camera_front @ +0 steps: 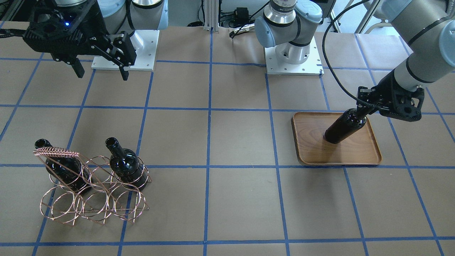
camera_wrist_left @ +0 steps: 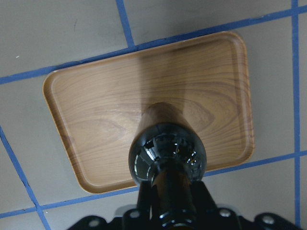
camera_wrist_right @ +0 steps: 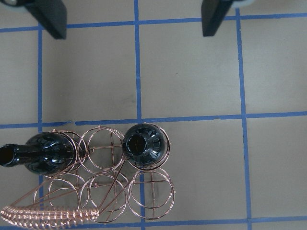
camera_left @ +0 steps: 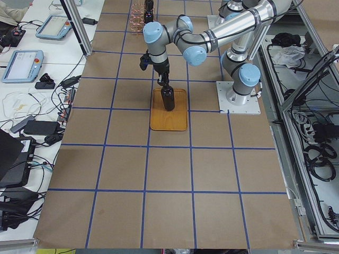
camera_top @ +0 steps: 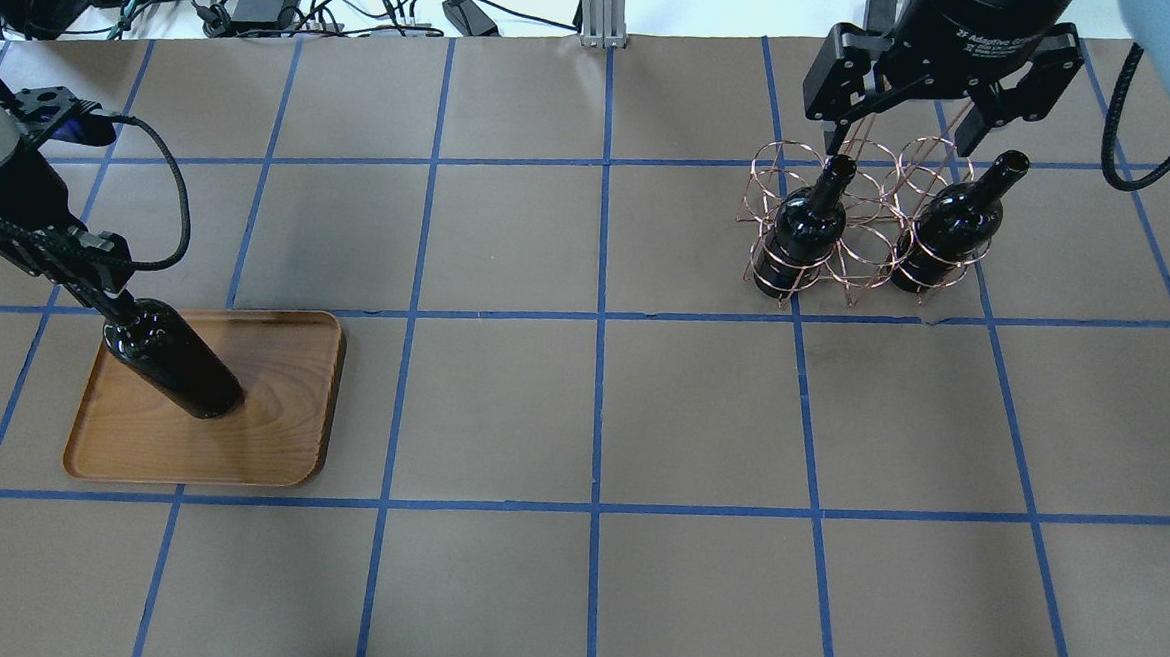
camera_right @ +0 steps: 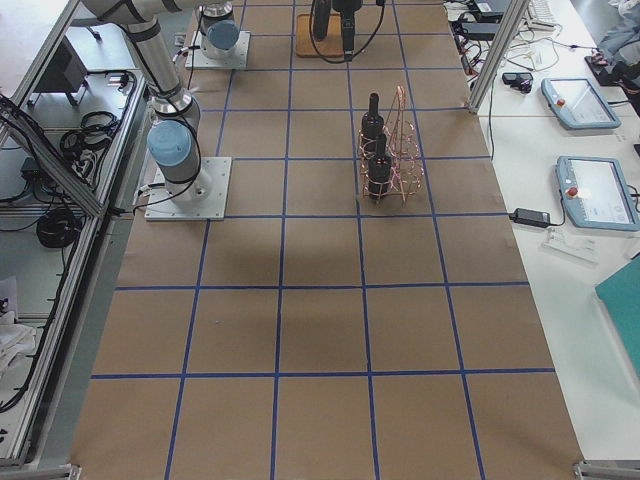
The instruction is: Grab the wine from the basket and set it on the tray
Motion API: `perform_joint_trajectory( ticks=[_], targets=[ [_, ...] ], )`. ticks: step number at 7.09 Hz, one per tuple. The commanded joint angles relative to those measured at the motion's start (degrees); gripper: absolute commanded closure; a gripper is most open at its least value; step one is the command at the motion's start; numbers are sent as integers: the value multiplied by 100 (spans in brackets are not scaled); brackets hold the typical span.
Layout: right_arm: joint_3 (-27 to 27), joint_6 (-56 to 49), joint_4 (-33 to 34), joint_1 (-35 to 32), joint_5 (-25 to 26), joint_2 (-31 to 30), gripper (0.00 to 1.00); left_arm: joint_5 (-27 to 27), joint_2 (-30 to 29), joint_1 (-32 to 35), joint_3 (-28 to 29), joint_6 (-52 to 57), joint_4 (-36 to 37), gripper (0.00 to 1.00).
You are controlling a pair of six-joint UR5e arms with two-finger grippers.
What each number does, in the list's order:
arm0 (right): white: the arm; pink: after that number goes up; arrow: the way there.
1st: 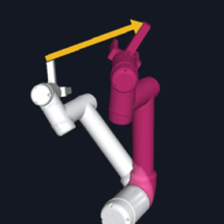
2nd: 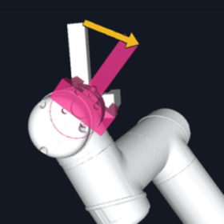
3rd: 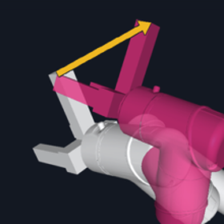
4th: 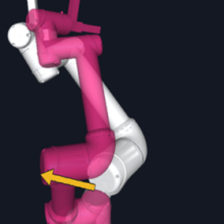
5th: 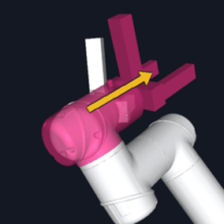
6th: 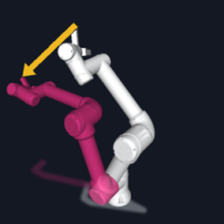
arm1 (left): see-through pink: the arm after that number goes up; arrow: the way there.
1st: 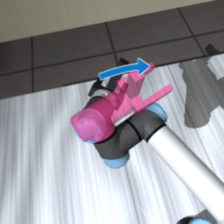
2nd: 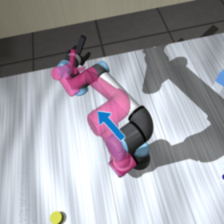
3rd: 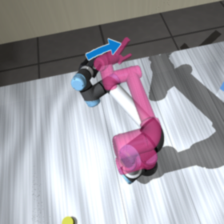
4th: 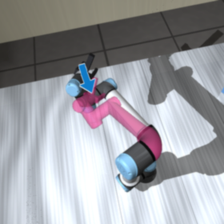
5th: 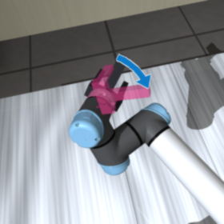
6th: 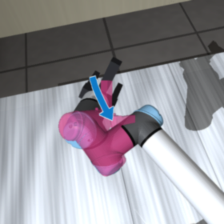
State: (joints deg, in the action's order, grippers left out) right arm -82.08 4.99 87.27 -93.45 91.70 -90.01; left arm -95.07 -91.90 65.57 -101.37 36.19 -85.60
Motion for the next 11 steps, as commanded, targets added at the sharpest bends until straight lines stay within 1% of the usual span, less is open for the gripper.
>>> perform_joint_trajectory(
  ticks=[1,3,4,5,6,8,9,10,11],
  targets=[
    [-1,-15,1,2,5,-8,0,-108,-3,0,-5,-7,0,100],
    [-1,-16,10,-7,6,1,0,-91,-20,-9,-5,-16,17,100],
    [-1,-7,1,-7,-3,1,0,-100,-47,-9,12,-59,52,84],
    [-1,-94,10,-7,5,1,0,-74,-38,9,30,-95,70,12],
    [-9,-112,1,2,23,-8,0,-117,92,17,82,-139,35,0],
    [-9,-95,1,-7,23,-8,0,-117,400,79,178,-156,-306,0],
    [-9,-69,-16,2,14,-16,0,-100,549,123,362,-513,-430,0],
    [-1,-42,1,2,-3,1,0,-48,733,140,625,-1256,-883,0],
    [-9,-33,1,11,14,1,0,397,935,228,836,-1490,-1149,0]
  ],
)
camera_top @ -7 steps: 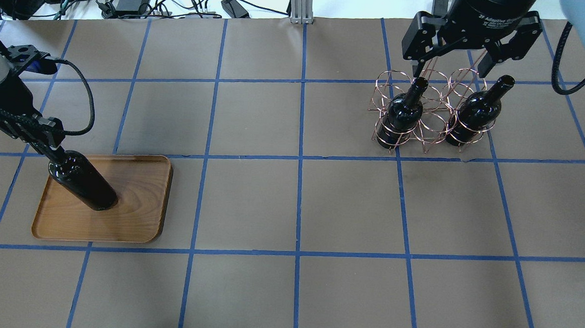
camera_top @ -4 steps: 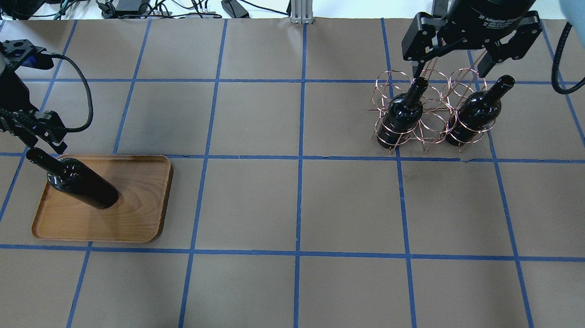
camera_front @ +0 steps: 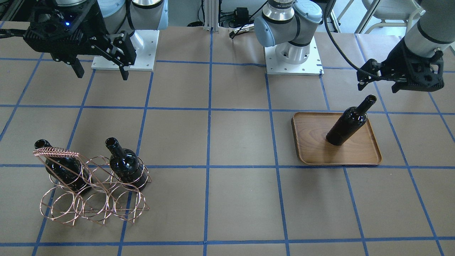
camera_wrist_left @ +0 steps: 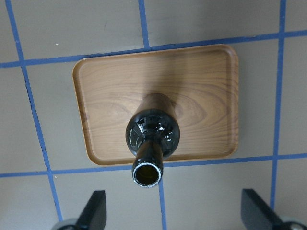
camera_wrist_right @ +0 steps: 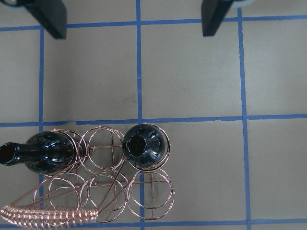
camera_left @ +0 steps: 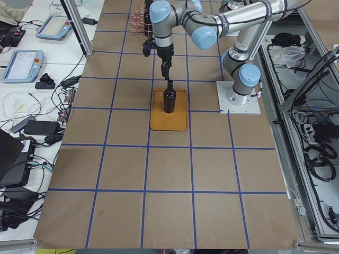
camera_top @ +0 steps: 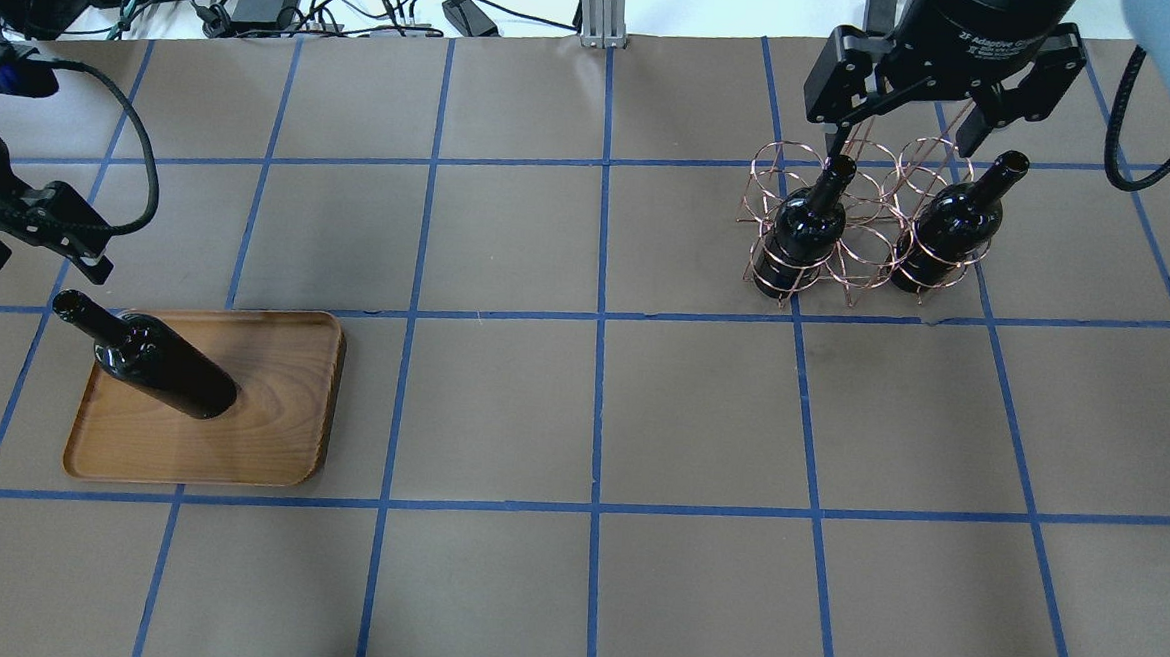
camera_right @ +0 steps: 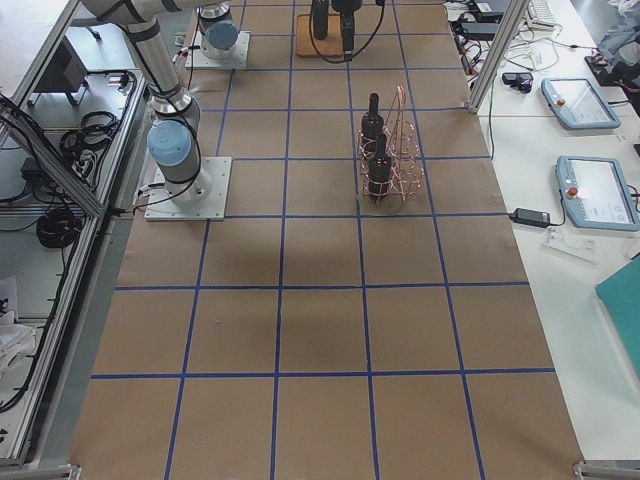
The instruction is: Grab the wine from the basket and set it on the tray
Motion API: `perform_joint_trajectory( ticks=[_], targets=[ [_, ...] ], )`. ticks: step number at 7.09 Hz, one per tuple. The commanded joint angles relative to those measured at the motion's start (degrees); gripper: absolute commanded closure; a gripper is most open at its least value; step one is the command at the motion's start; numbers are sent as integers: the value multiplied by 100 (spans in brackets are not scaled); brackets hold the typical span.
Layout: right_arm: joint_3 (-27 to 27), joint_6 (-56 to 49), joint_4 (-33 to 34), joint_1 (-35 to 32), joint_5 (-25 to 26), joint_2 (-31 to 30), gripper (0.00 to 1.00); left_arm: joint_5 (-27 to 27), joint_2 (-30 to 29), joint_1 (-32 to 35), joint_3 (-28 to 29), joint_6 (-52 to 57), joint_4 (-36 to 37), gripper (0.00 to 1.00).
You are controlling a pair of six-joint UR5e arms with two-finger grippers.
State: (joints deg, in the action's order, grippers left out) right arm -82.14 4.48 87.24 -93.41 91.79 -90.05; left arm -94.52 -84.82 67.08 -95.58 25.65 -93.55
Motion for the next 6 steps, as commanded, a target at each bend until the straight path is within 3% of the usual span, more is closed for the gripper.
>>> perform_joint_trajectory(
  ticks=[1,2,4,6],
  targets=[
    [-3,18,-14,-1,5,-4,0,547,255,242,303,-699,-340,0],
    [-3,1,-14,-1,14,-4,0,540,281,662,321,-884,-296,0],
    [-3,-17,-23,7,14,-4,0,16,247,1777,321,-1733,-7,0],
    [-3,-8,-23,-1,14,-4,0,57,220,2422,321,-1888,214,0]
  ],
)
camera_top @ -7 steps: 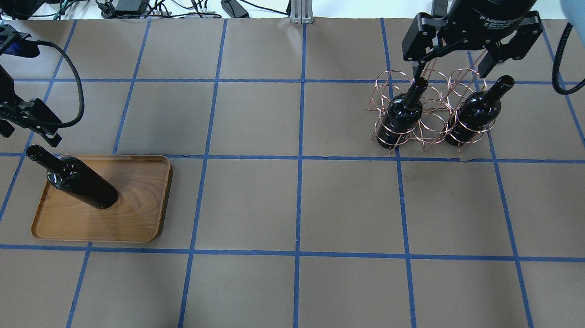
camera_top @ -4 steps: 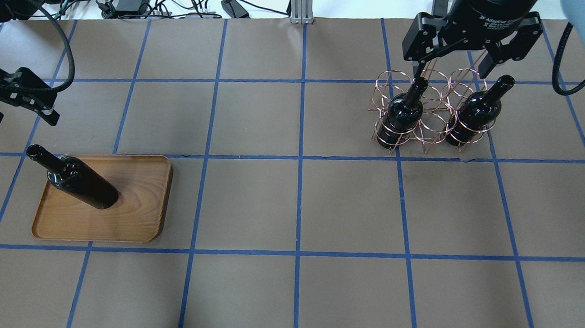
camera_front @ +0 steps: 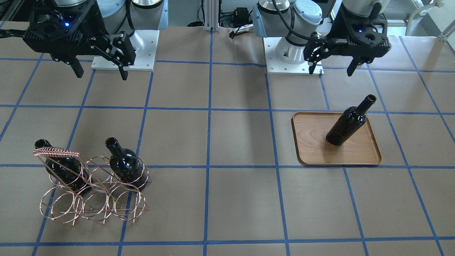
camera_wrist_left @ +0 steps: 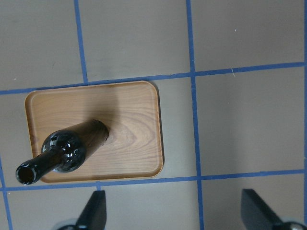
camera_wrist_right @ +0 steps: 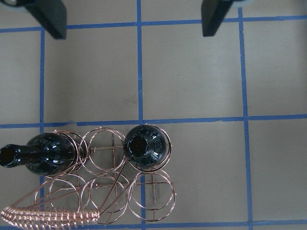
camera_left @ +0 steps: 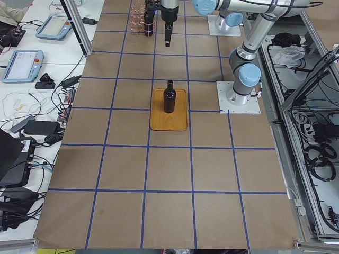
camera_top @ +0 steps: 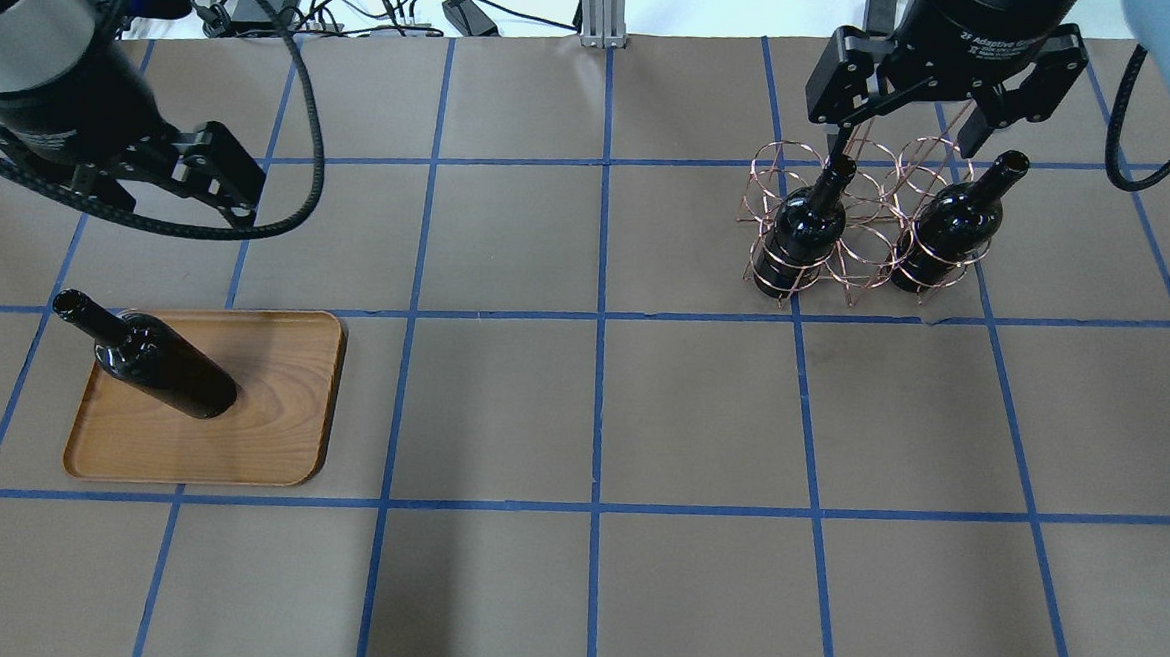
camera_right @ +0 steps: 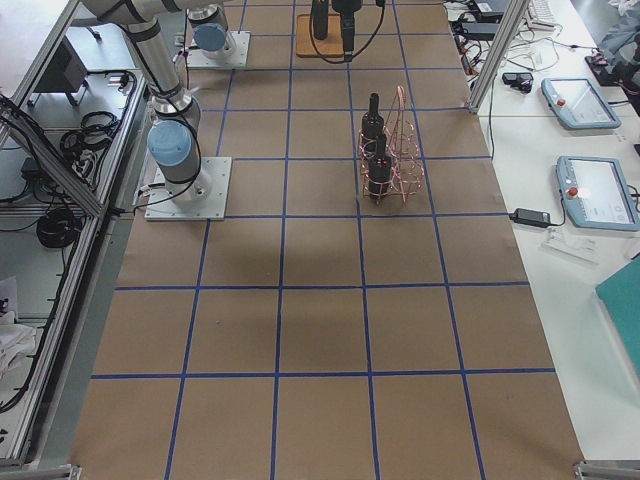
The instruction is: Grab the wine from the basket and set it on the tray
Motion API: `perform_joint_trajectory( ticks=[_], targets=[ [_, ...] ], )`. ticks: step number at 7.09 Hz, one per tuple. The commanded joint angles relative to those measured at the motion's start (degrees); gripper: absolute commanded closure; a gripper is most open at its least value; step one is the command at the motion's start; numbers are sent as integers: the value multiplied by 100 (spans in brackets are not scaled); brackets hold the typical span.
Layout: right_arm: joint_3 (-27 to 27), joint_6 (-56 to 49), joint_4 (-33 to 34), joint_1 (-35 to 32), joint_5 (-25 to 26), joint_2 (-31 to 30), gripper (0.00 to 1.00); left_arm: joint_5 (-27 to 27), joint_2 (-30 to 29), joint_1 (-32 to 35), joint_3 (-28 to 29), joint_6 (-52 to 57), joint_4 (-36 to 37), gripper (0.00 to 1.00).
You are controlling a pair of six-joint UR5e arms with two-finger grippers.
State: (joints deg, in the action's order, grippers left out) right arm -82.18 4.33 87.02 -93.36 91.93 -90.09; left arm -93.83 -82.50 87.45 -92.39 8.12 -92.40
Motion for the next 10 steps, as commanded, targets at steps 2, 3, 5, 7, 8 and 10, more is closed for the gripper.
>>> perform_joint_trajectory(
  ticks=[2,3,5,7,8,10],
  targets=[
    [0,6,0,2,0,0,0,258,31,414,1,-161,21,0],
    [0,6,0,2,0,0,0,312,93,379,19,-153,-50,0],
    [0,15,0,1,0,0,0,460,76,248,63,-205,-94,0],
    [0,15,0,2,0,0,0,488,67,62,63,-205,-112,0],
    [0,15,0,2,0,0,0,479,76,45,63,-205,-112,0],
    [0,15,0,2,0,0,0,497,15,79,45,-232,-147,0]
  ],
)
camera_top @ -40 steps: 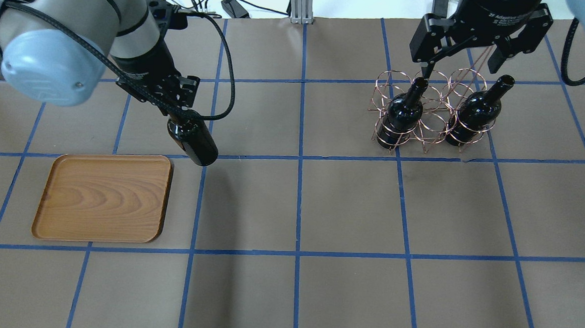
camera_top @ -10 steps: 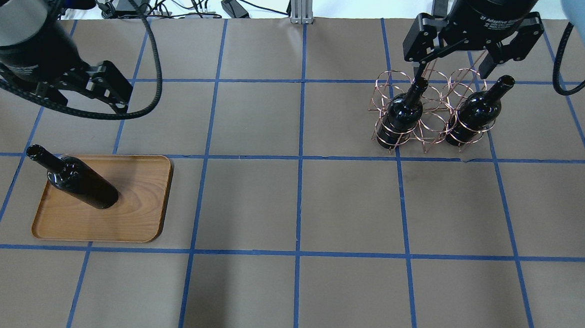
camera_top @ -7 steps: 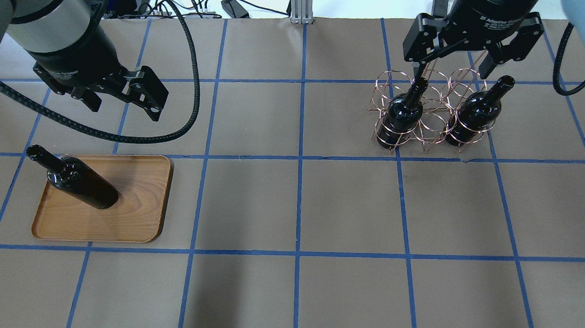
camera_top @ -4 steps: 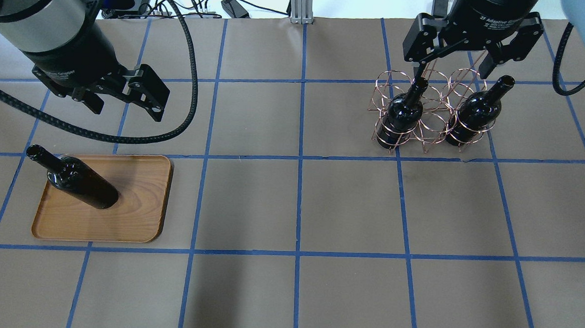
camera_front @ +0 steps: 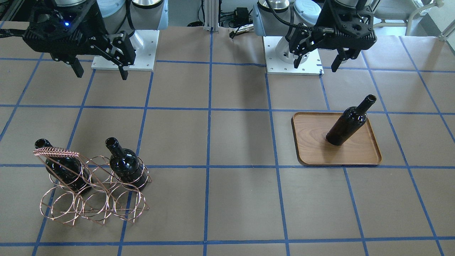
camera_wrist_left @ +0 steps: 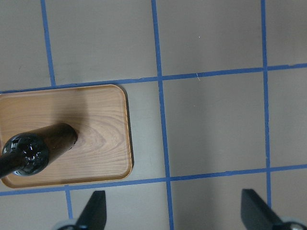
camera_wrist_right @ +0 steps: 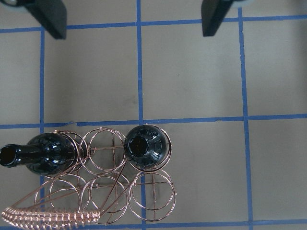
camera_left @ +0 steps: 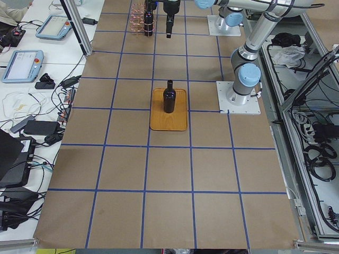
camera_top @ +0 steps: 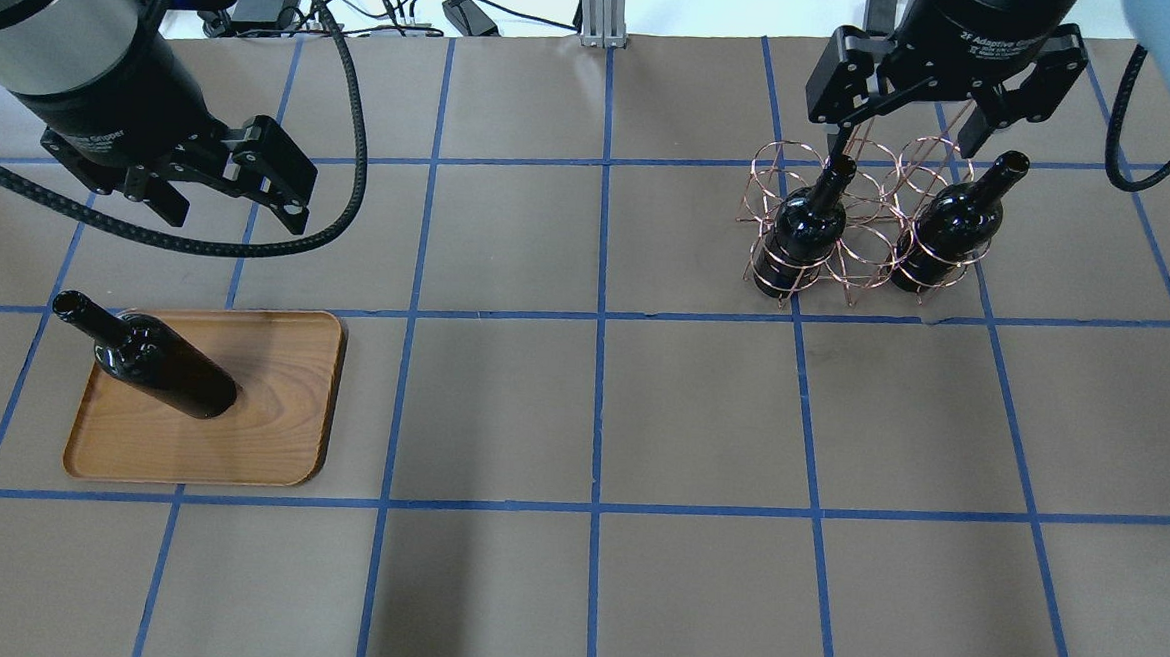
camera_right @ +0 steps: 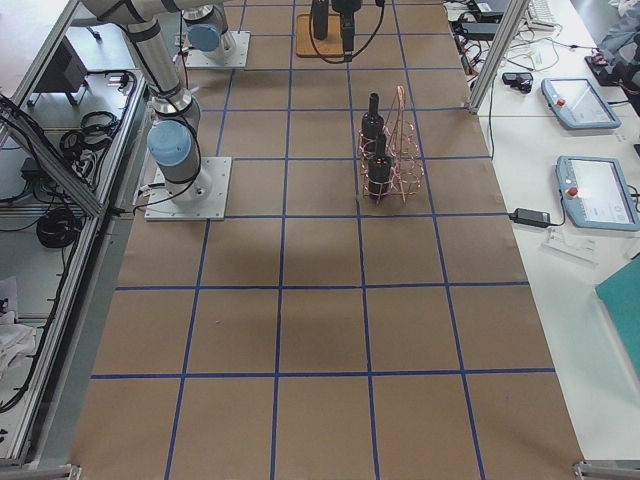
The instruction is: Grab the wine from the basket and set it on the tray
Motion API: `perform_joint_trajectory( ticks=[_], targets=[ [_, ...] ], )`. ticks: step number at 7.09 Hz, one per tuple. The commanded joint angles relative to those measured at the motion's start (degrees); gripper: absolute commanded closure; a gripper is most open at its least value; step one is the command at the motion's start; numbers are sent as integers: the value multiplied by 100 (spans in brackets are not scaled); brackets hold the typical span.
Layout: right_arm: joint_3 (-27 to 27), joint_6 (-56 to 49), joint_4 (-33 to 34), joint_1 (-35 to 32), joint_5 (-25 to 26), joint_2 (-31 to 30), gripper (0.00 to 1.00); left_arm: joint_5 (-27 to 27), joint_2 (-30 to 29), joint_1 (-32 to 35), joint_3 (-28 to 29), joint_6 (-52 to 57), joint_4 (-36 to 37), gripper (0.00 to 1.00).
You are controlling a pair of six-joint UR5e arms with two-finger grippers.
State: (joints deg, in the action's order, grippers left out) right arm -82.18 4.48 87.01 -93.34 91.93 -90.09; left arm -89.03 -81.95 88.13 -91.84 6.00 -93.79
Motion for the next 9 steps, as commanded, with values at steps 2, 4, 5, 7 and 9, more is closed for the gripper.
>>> perform_joint_trajectory(
  ticks=[2,4,5,7,9],
  targets=[
    [0,0,0,0,0,0,0,-35,-67,12,-62,-11,1,0],
    [0,-9,-9,0,9,0,0,-62,-67,12,-80,41,1,0],
    [0,-17,-9,0,9,0,0,-62,-67,-6,-88,50,36,0],
    [0,-9,-17,0,9,-9,0,-45,-76,-6,-97,50,19,0],
    [0,-18,-35,9,44,-18,0,-45,-76,-6,-97,50,18,0]
  ],
)
